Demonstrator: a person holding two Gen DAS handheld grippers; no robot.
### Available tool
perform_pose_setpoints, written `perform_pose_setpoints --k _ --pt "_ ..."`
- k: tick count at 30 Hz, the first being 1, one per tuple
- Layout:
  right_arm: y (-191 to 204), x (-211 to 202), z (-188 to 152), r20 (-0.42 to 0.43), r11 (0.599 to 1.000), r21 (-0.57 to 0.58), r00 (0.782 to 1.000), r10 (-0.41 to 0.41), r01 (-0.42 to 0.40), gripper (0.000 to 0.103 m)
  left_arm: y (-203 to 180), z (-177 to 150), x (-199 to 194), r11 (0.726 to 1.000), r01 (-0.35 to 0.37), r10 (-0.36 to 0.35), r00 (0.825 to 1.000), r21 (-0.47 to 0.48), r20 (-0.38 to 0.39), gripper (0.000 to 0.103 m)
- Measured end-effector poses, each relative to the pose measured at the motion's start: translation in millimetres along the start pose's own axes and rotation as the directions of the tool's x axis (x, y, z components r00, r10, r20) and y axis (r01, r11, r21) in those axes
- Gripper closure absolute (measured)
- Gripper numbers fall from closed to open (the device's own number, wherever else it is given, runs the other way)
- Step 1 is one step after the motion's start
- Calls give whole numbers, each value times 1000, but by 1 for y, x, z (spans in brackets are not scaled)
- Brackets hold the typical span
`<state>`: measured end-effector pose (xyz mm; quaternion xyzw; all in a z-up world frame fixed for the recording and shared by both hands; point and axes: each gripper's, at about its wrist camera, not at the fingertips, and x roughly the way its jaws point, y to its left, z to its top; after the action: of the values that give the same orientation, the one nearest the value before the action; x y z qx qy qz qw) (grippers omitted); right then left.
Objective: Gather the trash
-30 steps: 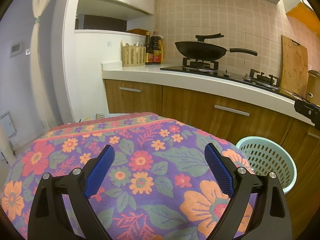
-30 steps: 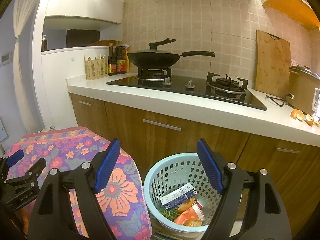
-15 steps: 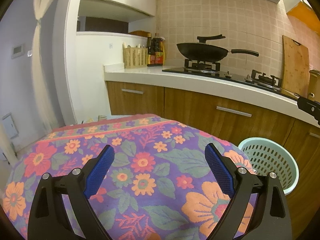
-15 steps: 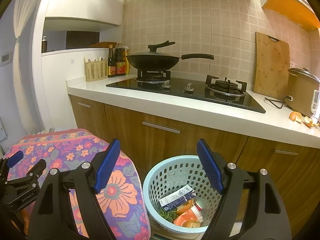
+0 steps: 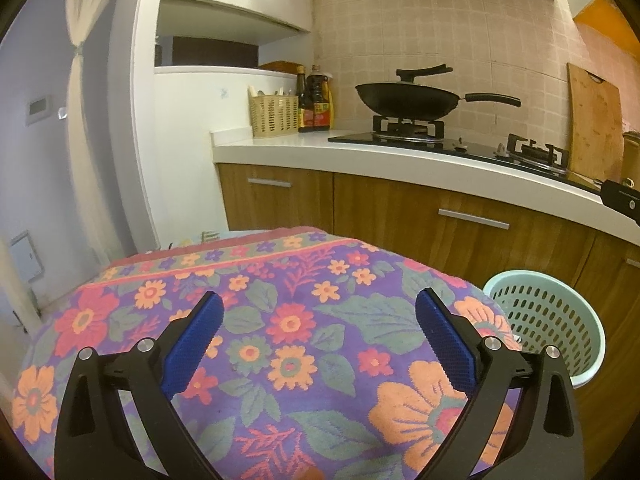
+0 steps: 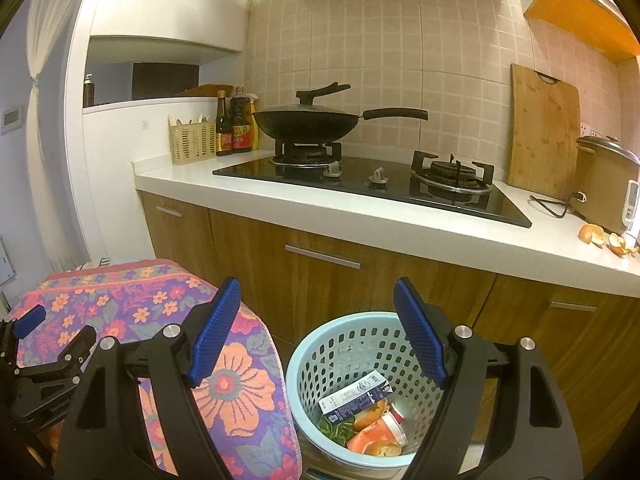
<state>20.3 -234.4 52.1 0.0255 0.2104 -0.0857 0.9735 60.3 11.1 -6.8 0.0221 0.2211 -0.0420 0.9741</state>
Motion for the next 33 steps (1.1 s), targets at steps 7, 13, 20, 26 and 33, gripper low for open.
perform_pose_setpoints --k 7,13,20,26,33 --pt "3 0 -2 -6 1000 -8 1000 3 -3 28 4 2 -1 999 -38 38 999 -8 5 8" --pt "6 0 -4 -9 1000 -13 1000 5 -5 28 6 3 -2 999 -53 53 999 -11 7 7" --pt "5 2 -6 -18 1000 -12 1000 7 -7 28 5 3 -3 997 -73 73 997 -6 4 7" --pt "5 2 -7 -19 1000 -12 1000 5 -6 28 0 3 -7 993 -121 120 992 18 37 7" --pt "4 4 -9 -29 1000 -10 1000 3 -3 28 0 5 -7 995 -103 103 994 11 26 7"
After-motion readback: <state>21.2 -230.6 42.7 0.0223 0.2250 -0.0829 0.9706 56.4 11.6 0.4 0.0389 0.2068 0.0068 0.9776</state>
